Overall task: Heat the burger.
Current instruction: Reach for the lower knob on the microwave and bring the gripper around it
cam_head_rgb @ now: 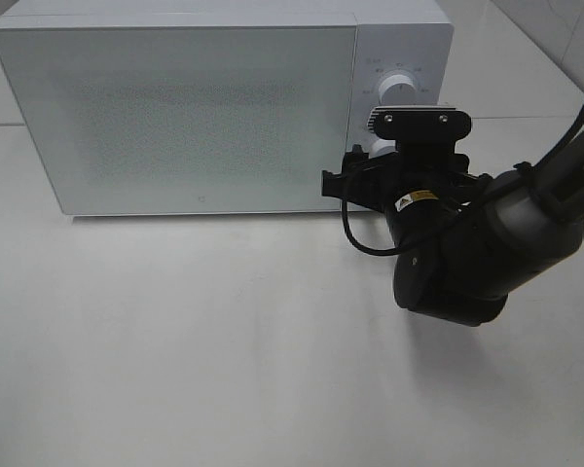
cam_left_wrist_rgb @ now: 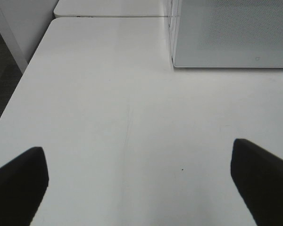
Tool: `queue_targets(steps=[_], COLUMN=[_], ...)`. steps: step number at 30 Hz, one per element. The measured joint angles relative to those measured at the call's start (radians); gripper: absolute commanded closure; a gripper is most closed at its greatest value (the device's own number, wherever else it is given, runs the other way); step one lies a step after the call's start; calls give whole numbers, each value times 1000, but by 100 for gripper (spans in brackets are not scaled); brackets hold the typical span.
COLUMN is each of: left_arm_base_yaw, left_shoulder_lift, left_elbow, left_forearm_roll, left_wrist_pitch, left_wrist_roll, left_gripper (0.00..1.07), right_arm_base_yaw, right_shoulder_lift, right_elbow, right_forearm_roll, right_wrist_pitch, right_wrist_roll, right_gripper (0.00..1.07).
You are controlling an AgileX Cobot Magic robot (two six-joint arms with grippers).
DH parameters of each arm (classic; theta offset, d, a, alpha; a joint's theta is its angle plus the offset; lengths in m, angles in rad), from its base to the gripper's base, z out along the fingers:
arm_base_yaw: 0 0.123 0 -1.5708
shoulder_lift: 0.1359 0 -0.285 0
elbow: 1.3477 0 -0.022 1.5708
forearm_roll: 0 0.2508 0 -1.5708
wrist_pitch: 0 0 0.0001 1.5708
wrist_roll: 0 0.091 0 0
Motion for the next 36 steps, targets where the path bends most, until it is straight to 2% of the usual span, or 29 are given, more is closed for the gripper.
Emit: queue_targets(steps=[20, 36], left_arm_base_yaw=[0, 0], left_shoulder_lift=[0, 0], left_elbow=[0, 0], left_forearm_roll=[0, 0], left_wrist_pitch=[0, 0], left_wrist_roll=[0, 0], left_gripper=[3, 3], right_arm_base_yaw=[-8, -8], right_shoulder_lift=[0, 0], right_elbow=[0, 0], right_forearm_roll=[-62, -62], right_wrist_pitch=[0, 0], right_wrist_roll=[-2, -2], right_gripper=[35, 38])
